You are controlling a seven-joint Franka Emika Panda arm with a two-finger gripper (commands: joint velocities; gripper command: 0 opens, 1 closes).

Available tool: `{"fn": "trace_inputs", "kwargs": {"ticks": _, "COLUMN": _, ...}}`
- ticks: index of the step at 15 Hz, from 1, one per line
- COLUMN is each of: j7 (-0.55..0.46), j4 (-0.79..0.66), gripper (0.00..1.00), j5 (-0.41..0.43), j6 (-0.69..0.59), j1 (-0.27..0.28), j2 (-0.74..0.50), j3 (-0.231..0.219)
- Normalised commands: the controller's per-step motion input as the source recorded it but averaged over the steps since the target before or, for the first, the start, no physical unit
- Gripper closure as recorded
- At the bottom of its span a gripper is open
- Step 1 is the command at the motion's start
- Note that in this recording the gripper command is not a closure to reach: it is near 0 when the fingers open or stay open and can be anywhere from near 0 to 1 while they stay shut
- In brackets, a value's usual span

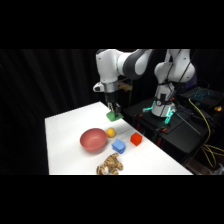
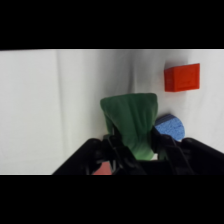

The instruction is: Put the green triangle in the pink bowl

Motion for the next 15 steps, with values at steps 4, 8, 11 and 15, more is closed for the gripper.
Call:
{"fn": "trace_inputs", "kwargs": {"ticks": 4, "j7": 0.02, "j4": 0.63, "gripper": 1.0, "j5": -0.126, "j6": -0.2, "j1": 0.078, "j2": 0.46, "j3": -0.005}}
{"fn": "trace_inputs", "kwargs": {"ticks": 8, "j7": -0.04, "j4": 0.63, "gripper": 1.0, "j5": -0.065, "j6": -0.21, "j1": 0.058, "j2": 0.49, "j3": 0.006}}
{"fn": "trace_inputs", "kwargs": {"ticks": 11, "j7": -0.12, "j4": 0.63, "gripper": 1.0, "j5": -0.035, "j6": -0.26, "j1": 0.026, "j2": 0.47, "j3": 0.012}}
{"fn": "trace_inputs", "kwargs": {"ticks": 15, "j7": -0.16, "j4": 0.62, "gripper": 1.0, "j5": -0.04, "j6": -0.28, "j1": 0.005, "j2": 0.4, "j3": 0.004}}
